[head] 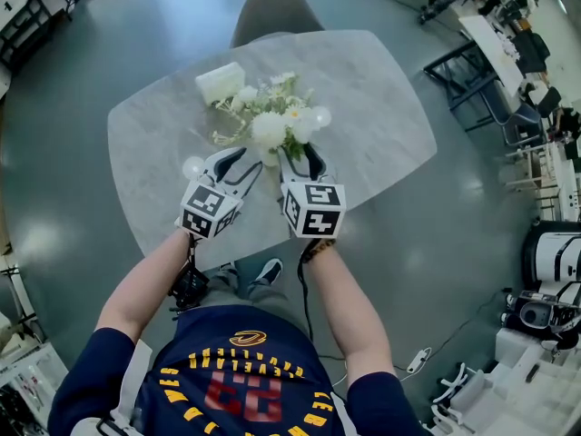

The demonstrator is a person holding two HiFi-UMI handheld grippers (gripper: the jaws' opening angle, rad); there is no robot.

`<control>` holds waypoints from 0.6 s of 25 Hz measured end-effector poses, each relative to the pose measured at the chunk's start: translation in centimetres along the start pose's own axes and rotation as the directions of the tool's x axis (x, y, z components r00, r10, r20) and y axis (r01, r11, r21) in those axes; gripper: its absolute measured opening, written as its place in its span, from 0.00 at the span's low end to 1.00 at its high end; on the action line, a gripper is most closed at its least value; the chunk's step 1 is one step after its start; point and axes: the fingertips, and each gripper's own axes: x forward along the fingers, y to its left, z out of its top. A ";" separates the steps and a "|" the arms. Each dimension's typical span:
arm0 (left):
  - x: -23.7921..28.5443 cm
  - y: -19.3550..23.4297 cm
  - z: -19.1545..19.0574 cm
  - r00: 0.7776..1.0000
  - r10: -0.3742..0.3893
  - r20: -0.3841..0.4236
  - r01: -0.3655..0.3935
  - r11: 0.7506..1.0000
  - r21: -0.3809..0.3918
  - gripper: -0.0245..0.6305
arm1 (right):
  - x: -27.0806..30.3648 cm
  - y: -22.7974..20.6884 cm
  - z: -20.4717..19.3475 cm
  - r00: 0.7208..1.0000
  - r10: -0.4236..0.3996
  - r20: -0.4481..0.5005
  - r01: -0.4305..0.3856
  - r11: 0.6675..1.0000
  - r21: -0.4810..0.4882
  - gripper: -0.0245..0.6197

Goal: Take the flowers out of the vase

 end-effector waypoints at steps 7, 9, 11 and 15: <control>2.0 0.7 -1.2 0.999 -0.024 -0.045 0.025 0.999 0.023 0.38 | 1.5 -0.1 0.2 0.999 -0.043 -0.027 0.043 0.999 -0.026 0.40; 2.4 0.6 -1.4 0.998 -0.032 -0.054 0.033 0.999 0.024 0.38 | 2.0 -0.2 0.2 0.997 -0.060 -0.040 0.058 0.998 -0.034 0.40; 2.7 0.6 -1.4 0.998 -0.034 -0.056 0.036 0.999 0.027 0.38 | 2.5 -0.3 0.0 0.996 -0.071 -0.057 0.069 0.997 -0.035 0.40; 2.9 0.5 -1.1 0.998 -0.037 -0.050 0.038 0.999 0.027 0.38 | 3.3 -0.4 -0.5 0.993 -0.086 -0.079 0.084 0.996 -0.027 0.40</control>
